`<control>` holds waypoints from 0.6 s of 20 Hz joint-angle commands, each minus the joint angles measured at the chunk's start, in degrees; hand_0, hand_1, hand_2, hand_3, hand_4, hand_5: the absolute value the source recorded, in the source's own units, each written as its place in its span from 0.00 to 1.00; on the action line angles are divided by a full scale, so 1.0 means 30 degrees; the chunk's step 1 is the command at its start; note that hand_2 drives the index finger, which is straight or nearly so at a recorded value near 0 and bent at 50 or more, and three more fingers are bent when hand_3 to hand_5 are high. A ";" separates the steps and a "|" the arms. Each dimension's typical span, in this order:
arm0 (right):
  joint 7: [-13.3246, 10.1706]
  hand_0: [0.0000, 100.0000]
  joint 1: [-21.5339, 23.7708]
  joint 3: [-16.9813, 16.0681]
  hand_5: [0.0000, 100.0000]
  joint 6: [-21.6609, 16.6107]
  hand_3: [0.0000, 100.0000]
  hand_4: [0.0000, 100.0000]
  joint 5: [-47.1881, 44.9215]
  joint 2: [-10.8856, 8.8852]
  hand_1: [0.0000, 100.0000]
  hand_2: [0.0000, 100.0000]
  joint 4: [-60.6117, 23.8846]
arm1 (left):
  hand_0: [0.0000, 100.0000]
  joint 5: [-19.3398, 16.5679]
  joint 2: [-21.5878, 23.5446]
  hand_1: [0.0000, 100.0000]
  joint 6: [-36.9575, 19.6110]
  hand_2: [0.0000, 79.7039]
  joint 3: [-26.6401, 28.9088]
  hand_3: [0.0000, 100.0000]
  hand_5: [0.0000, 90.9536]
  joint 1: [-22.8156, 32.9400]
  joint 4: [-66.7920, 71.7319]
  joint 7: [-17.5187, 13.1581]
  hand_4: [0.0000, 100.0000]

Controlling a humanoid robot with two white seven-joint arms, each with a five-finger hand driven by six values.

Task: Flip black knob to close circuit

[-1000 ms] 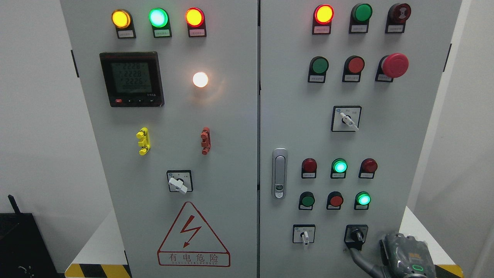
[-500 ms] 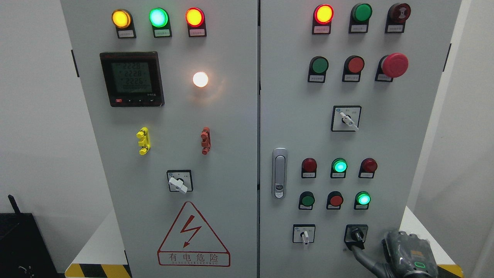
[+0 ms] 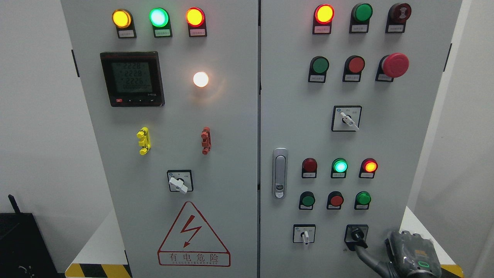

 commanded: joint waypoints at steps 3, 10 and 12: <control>-0.0319 0.00 0.0027 0.0015 0.80 0.0165 1.00 0.87 -0.0184 -0.0041 0.00 0.93 0.0066 | 0.12 0.0003 -0.0001 0.56 -0.0014 0.00 0.0000 0.00 0.00 0.0011 0.0015 -0.0011 0.00; -0.0816 0.00 0.0231 0.1508 0.80 0.0782 1.00 0.87 -0.0213 0.0252 0.00 0.93 0.0008 | 0.12 0.0002 -0.0001 0.56 -0.0014 0.00 0.0000 0.00 0.00 0.0011 0.0014 -0.0011 0.00; -0.1051 0.00 0.0523 0.1714 0.80 0.0782 1.00 0.87 -0.0213 0.0545 0.00 0.93 0.0038 | 0.12 0.0003 -0.0001 0.56 -0.0014 0.00 0.0000 0.00 0.00 0.0011 0.0014 -0.0011 0.00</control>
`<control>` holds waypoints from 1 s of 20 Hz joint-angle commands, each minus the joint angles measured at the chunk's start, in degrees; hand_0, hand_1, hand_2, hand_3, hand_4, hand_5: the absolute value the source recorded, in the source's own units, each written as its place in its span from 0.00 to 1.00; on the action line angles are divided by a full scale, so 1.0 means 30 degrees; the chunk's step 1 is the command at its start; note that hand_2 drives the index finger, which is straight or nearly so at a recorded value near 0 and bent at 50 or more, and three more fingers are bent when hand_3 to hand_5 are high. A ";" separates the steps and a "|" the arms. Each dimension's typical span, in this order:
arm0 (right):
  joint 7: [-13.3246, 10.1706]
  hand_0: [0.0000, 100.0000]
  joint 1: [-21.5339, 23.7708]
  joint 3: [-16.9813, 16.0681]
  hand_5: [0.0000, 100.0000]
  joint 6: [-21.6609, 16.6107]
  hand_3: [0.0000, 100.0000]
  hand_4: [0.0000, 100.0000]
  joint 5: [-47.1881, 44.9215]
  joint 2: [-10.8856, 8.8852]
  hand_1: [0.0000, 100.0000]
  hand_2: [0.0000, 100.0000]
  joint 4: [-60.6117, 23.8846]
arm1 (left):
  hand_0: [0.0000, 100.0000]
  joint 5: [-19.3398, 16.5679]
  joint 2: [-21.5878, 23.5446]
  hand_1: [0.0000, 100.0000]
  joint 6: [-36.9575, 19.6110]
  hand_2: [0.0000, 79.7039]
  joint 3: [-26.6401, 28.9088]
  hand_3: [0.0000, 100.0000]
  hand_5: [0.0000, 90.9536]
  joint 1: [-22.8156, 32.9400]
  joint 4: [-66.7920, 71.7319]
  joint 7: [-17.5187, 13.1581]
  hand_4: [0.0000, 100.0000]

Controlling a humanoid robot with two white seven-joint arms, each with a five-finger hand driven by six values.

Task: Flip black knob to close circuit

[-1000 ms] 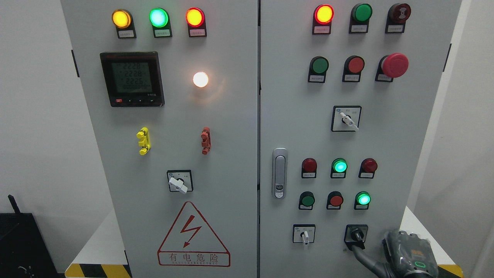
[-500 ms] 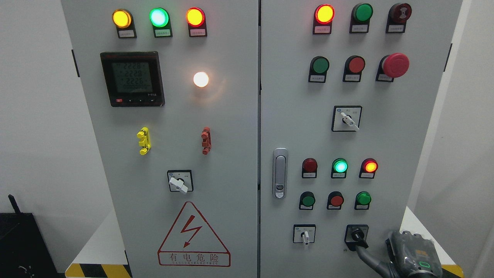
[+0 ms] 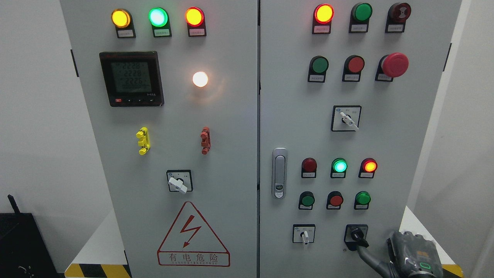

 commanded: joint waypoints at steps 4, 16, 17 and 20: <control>-0.0718 0.00 0.0758 0.1686 0.80 0.0007 1.00 0.87 -0.0041 0.0583 0.00 0.93 -0.0011 | 0.12 0.0005 0.0000 0.56 -0.0014 0.00 0.0000 0.00 0.00 0.0011 0.0013 -0.0012 0.00; -0.1247 0.00 0.3745 -0.0006 0.71 -0.0518 0.99 0.79 -0.6238 0.1081 0.00 0.77 -0.2702 | 0.12 0.0005 0.0000 0.56 -0.0014 0.00 0.0000 0.00 0.00 -0.0018 -0.0016 -0.0012 0.00; -0.1217 0.00 0.4096 -0.0564 0.63 -0.1042 0.90 0.73 -0.8253 0.1110 0.00 0.65 -0.3286 | 0.12 -0.0053 0.0000 0.56 -0.0014 0.00 0.0000 0.00 0.00 -0.0019 -0.0016 -0.0012 0.00; -0.0692 0.00 0.5502 -0.1301 0.42 -0.2743 0.61 0.53 -1.6361 0.1315 0.00 0.35 -0.4635 | 0.12 0.0005 0.0000 0.56 -0.0014 0.00 0.0000 0.00 0.00 -0.0018 0.0013 -0.0012 0.00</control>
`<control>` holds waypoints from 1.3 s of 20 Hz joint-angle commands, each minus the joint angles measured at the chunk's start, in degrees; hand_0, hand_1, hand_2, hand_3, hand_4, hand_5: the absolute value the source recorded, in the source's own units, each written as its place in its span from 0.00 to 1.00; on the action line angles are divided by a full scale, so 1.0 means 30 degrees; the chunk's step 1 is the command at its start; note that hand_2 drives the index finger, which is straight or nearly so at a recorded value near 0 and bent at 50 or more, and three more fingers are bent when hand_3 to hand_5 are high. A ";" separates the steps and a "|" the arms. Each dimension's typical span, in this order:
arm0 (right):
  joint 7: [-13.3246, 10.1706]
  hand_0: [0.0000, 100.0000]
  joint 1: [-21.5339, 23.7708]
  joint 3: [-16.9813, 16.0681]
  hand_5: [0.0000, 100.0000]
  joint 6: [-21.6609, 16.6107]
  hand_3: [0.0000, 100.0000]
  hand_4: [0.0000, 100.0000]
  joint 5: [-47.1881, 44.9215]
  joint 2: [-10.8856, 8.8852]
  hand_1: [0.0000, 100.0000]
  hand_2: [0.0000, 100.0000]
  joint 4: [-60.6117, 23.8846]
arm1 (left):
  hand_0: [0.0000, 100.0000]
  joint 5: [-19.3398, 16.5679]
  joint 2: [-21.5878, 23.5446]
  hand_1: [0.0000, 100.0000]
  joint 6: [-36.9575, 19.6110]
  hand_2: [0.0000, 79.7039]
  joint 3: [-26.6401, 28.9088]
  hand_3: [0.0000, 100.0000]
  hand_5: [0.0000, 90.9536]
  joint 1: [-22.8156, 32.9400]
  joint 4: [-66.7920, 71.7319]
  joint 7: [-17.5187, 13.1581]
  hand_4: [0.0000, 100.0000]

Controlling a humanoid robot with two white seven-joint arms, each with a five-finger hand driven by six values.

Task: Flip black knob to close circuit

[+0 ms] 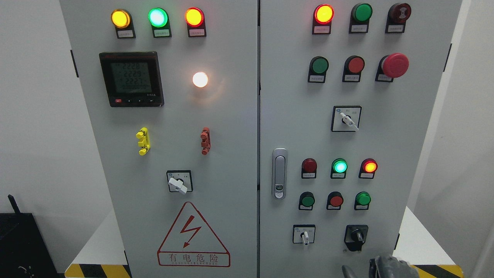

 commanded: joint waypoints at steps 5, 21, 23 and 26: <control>0.1434 0.00 0.2862 -0.3378 0.00 -0.1241 0.14 0.12 -1.4589 0.0428 0.01 0.00 -0.4289 | 0.12 0.0006 -0.0001 0.56 -0.0014 0.00 0.0000 0.00 0.00 0.0016 0.0013 -0.0008 0.00; 0.5010 0.00 0.7165 -0.4673 0.00 -0.2262 0.00 0.00 -2.4295 0.0809 0.00 0.00 -0.4788 | 0.12 -0.0052 -0.0001 0.56 -0.0014 0.00 0.0000 0.00 0.00 0.0016 0.0013 -0.0008 0.00; 0.5011 0.00 0.7665 -0.4555 0.00 -0.2939 0.00 0.00 -2.4324 0.0810 0.00 0.00 -0.4758 | 0.12 0.0006 -0.0001 0.56 -0.0014 0.00 0.0000 0.00 0.00 -0.0013 0.0013 -0.0008 0.00; 0.5011 0.00 0.8075 -0.4466 0.00 -0.3115 0.00 0.00 -2.4528 0.0868 0.00 0.00 -0.4758 | 0.12 0.0006 -0.0001 0.56 -0.0014 0.00 0.0000 0.00 0.00 0.0016 0.0013 -0.0008 0.00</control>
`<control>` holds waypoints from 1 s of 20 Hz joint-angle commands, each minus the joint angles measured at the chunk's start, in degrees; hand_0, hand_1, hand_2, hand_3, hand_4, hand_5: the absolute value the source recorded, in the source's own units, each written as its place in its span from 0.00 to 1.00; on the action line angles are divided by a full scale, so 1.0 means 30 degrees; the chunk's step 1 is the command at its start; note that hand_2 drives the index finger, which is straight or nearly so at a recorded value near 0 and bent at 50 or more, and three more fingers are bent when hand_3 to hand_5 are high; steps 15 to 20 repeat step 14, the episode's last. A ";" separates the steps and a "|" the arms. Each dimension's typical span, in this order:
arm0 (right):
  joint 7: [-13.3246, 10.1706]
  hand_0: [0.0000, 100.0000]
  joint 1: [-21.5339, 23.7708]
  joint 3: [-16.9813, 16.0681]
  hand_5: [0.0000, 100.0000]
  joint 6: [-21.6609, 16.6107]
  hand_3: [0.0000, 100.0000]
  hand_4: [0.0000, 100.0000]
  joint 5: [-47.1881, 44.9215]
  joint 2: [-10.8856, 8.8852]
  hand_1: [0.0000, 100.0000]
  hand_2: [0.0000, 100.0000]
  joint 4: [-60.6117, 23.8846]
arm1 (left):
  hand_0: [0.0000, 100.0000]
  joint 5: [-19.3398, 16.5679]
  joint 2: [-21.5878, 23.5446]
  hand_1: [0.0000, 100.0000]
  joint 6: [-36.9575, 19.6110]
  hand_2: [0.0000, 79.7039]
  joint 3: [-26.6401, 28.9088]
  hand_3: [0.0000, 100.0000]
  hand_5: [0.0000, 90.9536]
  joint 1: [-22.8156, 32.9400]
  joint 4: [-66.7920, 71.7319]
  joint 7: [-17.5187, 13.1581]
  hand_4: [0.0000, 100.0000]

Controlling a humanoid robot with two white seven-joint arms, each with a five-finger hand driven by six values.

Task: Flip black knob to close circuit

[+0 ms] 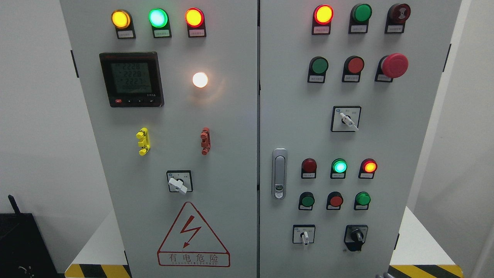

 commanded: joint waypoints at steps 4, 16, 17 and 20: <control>0.0109 0.00 0.2000 -0.0062 0.00 -0.0695 0.00 0.00 -0.1859 0.0060 0.00 0.00 -0.0567 | 0.12 0.0016 -0.0001 0.56 -0.0014 0.00 0.0000 0.00 0.00 0.0011 0.0013 0.0001 0.00; 0.0138 0.00 0.2236 0.0525 0.00 -0.0871 0.00 0.00 -0.1919 0.0060 0.00 0.00 -0.0655 | 0.12 0.0015 -0.0001 0.56 -0.0014 0.00 0.0000 0.00 0.00 -0.0018 0.0014 0.0001 0.00; 0.0138 0.00 0.2236 0.0525 0.00 -0.0871 0.00 0.00 -0.1919 0.0060 0.00 0.00 -0.0655 | 0.12 0.0015 -0.0001 0.56 -0.0014 0.00 0.0000 0.00 0.00 -0.0018 0.0014 0.0001 0.00; 0.0138 0.00 0.2236 0.0525 0.00 -0.0871 0.00 0.00 -0.1919 0.0060 0.00 0.00 -0.0655 | 0.12 0.0015 -0.0001 0.56 -0.0014 0.00 0.0000 0.00 0.00 -0.0018 0.0014 0.0001 0.00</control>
